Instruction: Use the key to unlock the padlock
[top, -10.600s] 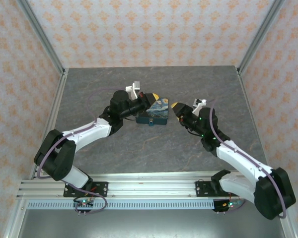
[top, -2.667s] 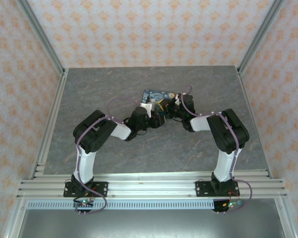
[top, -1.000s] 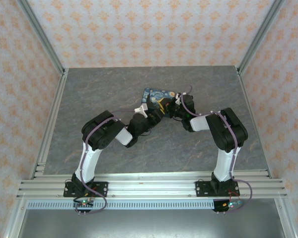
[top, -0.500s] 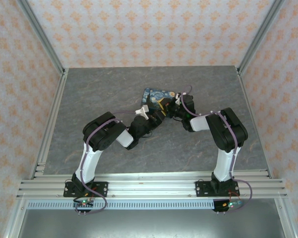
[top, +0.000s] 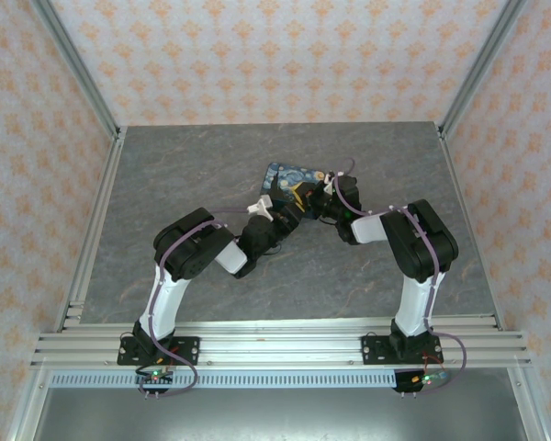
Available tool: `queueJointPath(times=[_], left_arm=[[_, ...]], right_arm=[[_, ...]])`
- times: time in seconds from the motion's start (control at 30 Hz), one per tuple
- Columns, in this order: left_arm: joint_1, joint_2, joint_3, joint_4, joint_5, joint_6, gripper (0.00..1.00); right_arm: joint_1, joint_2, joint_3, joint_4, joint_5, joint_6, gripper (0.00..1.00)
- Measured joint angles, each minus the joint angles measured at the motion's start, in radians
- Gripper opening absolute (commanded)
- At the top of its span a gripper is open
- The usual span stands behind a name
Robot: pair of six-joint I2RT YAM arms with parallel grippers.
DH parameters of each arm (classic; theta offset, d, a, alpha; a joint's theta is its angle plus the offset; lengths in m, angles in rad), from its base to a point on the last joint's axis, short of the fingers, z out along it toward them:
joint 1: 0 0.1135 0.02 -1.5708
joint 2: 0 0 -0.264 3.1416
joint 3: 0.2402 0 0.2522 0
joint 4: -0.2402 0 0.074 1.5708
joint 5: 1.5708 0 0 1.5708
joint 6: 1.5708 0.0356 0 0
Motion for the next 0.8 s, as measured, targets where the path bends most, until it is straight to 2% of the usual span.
queueJointPath(times=[0.8], left_arm=[[-0.025,-0.053,-0.044,0.015,-0.103,-0.029,0.57]], right_arm=[[0.0,0.006,-0.003,0.018,-0.008,0.011,0.0]])
